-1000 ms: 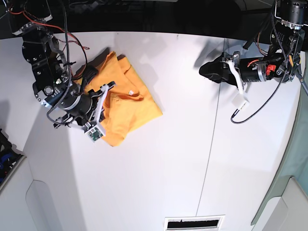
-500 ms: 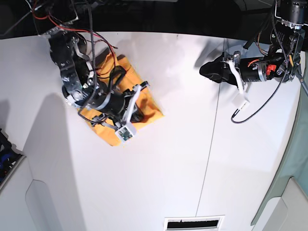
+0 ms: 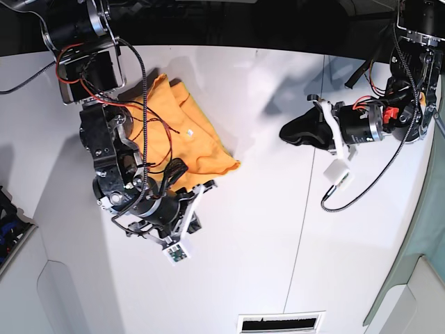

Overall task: Layout the t-shirt on the table in an organized manner, then fold the t-shirt properly
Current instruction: 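Flatten the orange bundle with the right gripper, then release it, then grasp opposite sides of the bundle with both grippers and square it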

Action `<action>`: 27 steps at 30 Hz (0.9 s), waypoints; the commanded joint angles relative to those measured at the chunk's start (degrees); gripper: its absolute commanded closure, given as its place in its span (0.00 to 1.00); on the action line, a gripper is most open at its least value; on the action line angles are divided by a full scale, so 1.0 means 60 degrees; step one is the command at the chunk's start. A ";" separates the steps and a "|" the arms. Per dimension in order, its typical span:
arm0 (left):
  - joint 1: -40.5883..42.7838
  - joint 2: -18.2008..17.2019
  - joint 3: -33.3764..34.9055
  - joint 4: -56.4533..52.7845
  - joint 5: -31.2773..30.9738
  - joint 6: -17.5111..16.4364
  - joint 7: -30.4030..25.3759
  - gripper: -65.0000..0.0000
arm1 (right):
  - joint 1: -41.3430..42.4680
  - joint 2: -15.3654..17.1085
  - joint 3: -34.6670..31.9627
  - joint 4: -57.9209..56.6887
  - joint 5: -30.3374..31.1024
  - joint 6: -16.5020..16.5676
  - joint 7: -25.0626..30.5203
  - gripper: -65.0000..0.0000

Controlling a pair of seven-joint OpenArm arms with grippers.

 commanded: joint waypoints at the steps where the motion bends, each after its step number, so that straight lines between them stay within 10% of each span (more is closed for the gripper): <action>1: -0.0076 0.0095 0.0200 0.0419 -0.0025 -0.0090 -0.0204 0.93 | 0.0262 0.0160 0.0200 -0.0026 0.0007 -0.0055 0.0321 1.00; 15: -0.0455 0.4492 0.2925 -0.1435 0.4954 -0.0090 -0.2674 0.98 | 0.1727 0.0860 -0.0215 -0.4095 0.0288 0.1472 0.1883 1.00; 27: -0.1439 0.3759 0.2000 -0.3082 0.5584 -0.0090 -0.2830 0.98 | 0.1512 0.2018 -0.0444 -0.4102 0.1056 0.1479 0.1260 1.00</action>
